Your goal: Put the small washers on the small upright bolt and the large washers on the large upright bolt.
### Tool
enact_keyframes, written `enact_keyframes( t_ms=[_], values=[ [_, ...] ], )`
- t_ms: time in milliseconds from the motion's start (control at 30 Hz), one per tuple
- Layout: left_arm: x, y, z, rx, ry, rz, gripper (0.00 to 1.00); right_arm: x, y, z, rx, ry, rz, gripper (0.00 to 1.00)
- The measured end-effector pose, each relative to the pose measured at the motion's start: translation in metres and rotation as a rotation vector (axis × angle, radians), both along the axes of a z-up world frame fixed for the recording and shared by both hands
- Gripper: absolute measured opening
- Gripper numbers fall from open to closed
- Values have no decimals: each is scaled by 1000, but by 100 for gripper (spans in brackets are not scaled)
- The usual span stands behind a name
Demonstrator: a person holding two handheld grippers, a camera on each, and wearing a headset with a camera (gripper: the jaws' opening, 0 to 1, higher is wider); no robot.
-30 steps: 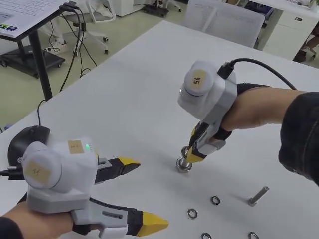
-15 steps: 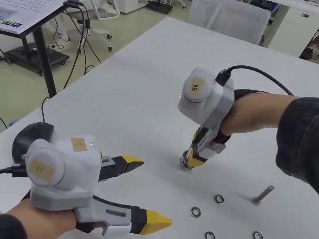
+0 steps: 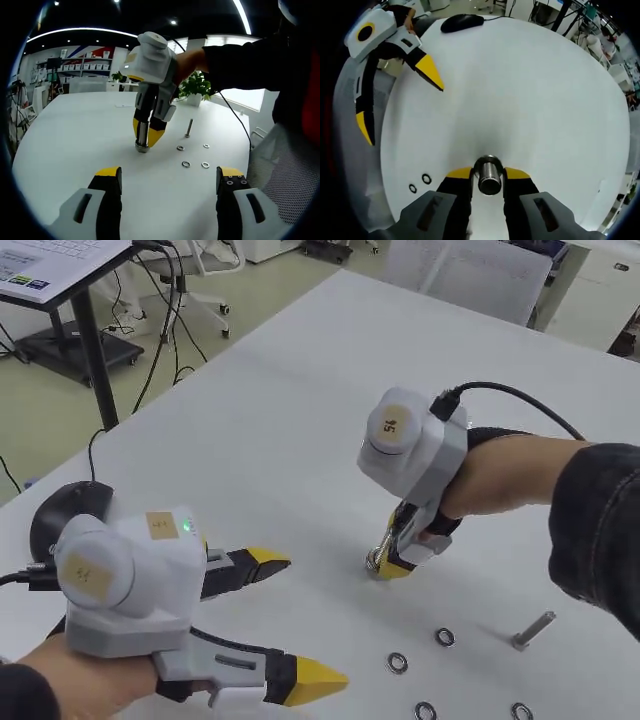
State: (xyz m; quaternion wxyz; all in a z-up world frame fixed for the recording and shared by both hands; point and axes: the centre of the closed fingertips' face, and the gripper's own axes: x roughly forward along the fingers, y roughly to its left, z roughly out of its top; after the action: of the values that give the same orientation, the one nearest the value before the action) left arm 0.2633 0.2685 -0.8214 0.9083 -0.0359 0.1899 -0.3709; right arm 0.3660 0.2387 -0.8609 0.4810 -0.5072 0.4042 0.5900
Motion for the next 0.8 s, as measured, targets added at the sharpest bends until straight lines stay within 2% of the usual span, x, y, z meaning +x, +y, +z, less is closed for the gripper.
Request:
enact_keyframes(
  t_ms=[800],
  values=[
    [1, -2, -1, 5, 5, -13, 77, 6, -4, -1, 8, -5, -11, 29]
  ],
)
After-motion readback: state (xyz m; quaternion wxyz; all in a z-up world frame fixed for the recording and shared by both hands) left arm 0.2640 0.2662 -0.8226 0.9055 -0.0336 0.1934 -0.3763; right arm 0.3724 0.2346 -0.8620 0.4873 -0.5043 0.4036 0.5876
